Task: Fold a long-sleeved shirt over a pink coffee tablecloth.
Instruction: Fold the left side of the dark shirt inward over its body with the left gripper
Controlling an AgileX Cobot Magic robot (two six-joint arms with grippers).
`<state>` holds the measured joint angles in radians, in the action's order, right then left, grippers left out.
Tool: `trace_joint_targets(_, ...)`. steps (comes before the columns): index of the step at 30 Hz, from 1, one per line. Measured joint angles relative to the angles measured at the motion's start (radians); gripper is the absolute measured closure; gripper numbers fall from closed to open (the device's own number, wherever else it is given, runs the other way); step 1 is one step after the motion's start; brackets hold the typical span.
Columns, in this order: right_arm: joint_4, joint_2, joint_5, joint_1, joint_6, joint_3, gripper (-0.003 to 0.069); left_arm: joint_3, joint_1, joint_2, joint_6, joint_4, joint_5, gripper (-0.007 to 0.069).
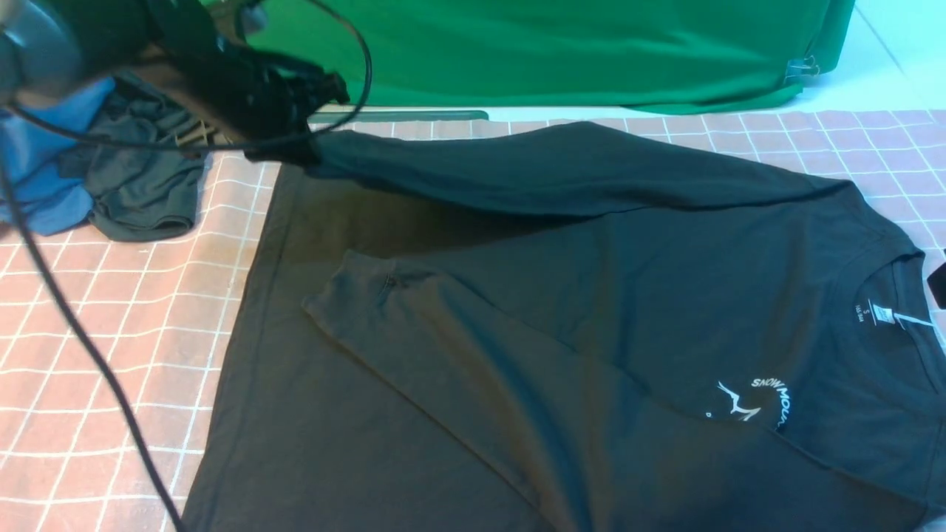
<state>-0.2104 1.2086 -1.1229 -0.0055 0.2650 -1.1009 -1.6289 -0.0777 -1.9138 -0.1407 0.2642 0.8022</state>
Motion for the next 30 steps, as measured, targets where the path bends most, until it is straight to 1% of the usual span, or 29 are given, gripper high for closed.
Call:
trace_joint_targets(5,-0.001,0.0,0.001,0.0,0.0,0.0,0.0515,0.002,-0.001,0.1,0.056,0.098,0.09,0.0594)
trace_joint_targets(10,-0.001,0.0,0.003,0.0,0.0,0.0,0.0515,0.038,-0.001,0.185,0.043,0.1,0.151,0.0594)
trace_joint_targets(13,-0.001,0.0,0.007,0.0,0.0,0.0,0.0515,0.103,-0.006,0.245,0.032,0.1,0.184,0.0594)
trace_joint_targets(16,-0.001,0.0,0.008,0.0,0.0,0.0,0.051,0.16,-0.024,0.277,0.018,0.095,0.193,0.0594)
trace_joint_targets(18,-0.001,0.0,0.009,0.0,0.0,0.0,0.0501,0.224,-0.061,0.301,0.014,0.091,0.212,0.0594)
trace_joint_targets(22,-0.001,0.0,0.01,0.0,0.0,0.0,0.0495,0.288,-0.105,0.329,-0.019,0.057,0.22,0.0594)
trace_joint_targets(24,-0.001,0.0,0.01,0.0,0.0,0.0,0.0494,0.313,-0.122,0.343,-0.07,-0.006,0.217,0.0594)
trace_joint_targets(26,-0.001,0.0,0.01,0.0,0.0,0.0,0.049,0.317,-0.124,0.348,-0.091,-0.039,0.223,0.0594)
trace_joint_targets(28,-0.001,0.0,0.01,0.0,0.0,0.0,0.0482,0.319,-0.124,0.35,-0.12,-0.083,0.262,0.0594)
trace_joint_targets(30,-0.001,0.0,0.01,0.0,0.0,0.0,0.048,0.319,-0.124,0.35,-0.129,-0.083,0.294,0.0594)
